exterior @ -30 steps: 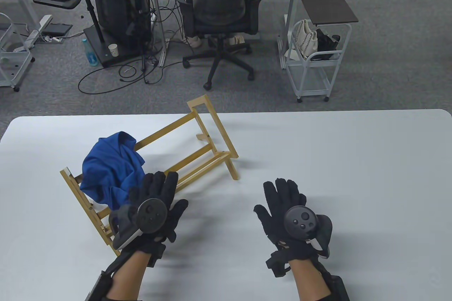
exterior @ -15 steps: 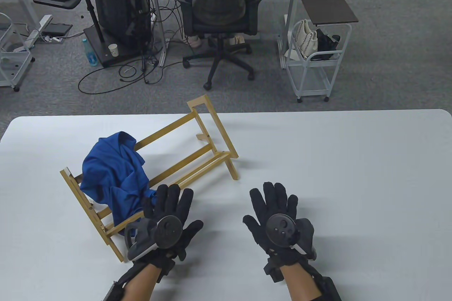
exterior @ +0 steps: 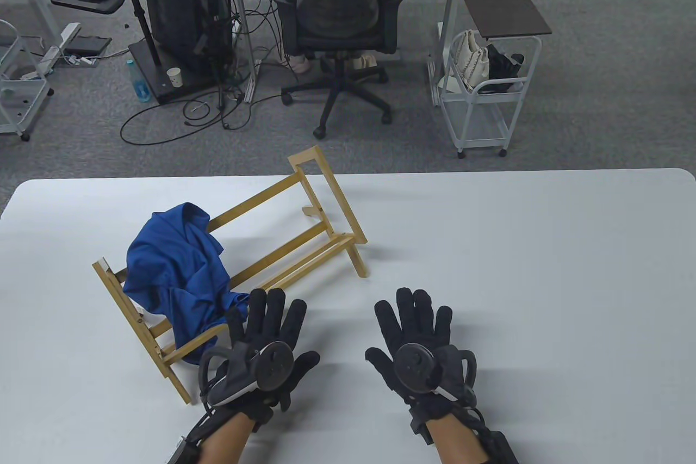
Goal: Hang t-shirt on book rack
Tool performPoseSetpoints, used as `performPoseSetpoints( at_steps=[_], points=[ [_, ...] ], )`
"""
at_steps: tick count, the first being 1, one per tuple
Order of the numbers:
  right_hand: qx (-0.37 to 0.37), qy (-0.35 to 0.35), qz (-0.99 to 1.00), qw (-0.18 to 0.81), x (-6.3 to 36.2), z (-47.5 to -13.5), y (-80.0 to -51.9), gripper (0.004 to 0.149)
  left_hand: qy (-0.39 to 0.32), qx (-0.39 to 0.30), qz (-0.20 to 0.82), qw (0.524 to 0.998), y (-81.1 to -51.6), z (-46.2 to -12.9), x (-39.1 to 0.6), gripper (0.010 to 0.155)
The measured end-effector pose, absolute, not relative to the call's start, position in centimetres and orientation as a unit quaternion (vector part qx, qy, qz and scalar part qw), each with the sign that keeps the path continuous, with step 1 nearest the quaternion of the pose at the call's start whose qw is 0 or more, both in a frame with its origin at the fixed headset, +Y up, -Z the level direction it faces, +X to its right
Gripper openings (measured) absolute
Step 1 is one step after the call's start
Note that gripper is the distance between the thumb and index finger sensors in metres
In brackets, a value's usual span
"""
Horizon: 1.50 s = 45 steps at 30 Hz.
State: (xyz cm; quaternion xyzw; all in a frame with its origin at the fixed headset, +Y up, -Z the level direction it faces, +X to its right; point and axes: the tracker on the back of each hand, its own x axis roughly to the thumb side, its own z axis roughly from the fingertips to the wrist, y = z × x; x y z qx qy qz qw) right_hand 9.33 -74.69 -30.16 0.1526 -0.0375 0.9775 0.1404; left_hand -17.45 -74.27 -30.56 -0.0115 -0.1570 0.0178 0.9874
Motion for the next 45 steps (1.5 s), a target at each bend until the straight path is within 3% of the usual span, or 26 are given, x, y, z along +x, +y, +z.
performPoseSetpoints(
  at_steps=[45],
  points=[
    [0.144, -0.021, 0.974, 0.175, 9.76, -29.61, -75.19, 0.079, -0.158, -0.029, 0.017, 0.987, -75.1, -30.44, -17.11, 0.086]
  ],
)
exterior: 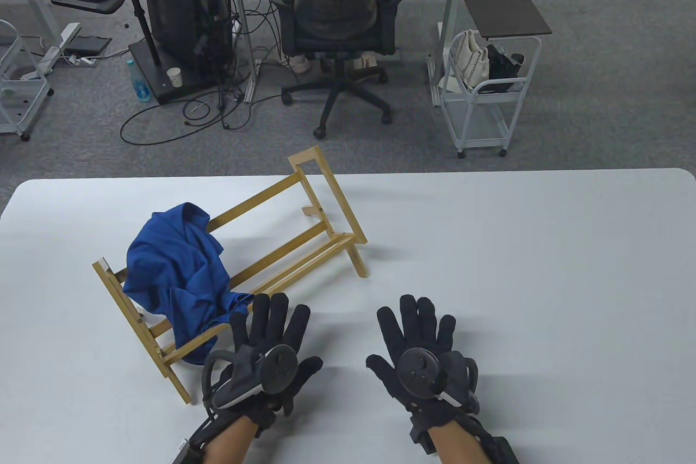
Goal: Hang t-shirt on book rack
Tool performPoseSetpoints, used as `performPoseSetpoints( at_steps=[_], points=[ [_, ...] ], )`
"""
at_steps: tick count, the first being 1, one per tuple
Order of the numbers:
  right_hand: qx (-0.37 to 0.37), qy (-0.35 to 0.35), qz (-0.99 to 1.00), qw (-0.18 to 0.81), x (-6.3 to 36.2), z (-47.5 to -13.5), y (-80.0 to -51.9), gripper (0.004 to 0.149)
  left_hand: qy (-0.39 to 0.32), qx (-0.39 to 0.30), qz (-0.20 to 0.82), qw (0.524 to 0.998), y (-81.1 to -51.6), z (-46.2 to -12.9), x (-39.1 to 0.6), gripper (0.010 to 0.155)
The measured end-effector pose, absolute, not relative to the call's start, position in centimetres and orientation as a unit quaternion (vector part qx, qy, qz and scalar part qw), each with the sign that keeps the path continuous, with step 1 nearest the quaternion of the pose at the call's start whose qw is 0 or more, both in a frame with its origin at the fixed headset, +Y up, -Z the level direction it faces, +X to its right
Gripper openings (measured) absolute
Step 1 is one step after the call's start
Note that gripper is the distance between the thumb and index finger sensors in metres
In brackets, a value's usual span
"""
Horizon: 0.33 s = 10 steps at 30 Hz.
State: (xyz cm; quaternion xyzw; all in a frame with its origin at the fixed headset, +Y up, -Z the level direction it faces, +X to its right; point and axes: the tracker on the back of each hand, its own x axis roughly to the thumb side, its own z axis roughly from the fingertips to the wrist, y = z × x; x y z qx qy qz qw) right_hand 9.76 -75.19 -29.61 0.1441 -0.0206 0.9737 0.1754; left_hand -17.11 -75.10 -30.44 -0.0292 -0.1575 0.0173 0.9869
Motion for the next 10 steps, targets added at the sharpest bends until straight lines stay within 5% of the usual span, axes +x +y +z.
performPoseSetpoints(
  at_steps=[10],
  points=[
    [0.142, -0.02, 0.973, 0.18, 9.87, -29.62, -75.14, 0.079, -0.161, -0.039, 0.022, 0.986, -75.17, -30.35, -17.0, 0.085]
  ],
)
